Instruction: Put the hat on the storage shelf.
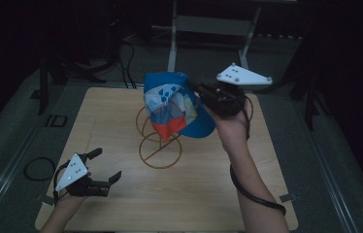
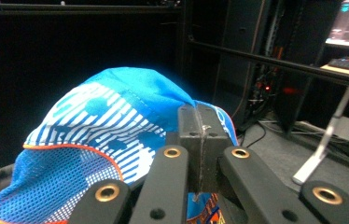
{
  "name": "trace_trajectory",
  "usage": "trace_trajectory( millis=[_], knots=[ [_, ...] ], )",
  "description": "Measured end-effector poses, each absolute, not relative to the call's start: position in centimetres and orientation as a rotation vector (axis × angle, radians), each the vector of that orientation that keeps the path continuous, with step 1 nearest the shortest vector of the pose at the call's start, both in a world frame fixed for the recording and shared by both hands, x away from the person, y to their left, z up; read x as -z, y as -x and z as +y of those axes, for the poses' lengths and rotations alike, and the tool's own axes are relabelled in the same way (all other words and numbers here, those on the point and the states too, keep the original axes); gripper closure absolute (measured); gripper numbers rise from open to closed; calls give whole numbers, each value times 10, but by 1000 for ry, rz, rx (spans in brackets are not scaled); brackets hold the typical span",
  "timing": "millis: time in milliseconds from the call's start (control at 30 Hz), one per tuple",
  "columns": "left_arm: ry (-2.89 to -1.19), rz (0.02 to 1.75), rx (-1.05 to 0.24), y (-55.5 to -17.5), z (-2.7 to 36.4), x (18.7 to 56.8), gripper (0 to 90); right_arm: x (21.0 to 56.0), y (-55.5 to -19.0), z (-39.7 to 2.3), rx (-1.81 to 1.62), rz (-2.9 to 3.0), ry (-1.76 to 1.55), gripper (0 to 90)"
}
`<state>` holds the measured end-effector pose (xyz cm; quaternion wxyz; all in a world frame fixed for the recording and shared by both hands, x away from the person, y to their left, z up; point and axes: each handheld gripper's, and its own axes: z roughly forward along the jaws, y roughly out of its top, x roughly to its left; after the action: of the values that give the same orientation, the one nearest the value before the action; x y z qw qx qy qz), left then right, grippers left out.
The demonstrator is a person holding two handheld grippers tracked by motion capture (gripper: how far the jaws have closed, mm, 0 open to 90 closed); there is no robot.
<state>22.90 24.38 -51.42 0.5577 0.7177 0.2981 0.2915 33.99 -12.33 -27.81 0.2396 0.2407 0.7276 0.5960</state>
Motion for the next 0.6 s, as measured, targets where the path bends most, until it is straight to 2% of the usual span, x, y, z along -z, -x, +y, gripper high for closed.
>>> trace_trajectory(
  millis=[200,333,600],
  knots=[
    [-1623,750,-663,-227,251,532,22,283,-349,-89,-1586,2045,-636,900],
    [-1633,760,-660,-228,252,539,22,296,-360,-59,-1565,2134,-633,900],
    [-1618,788,-646,-230,258,545,22,322,-373,-33,-1504,2248,-635,900]
  ],
)
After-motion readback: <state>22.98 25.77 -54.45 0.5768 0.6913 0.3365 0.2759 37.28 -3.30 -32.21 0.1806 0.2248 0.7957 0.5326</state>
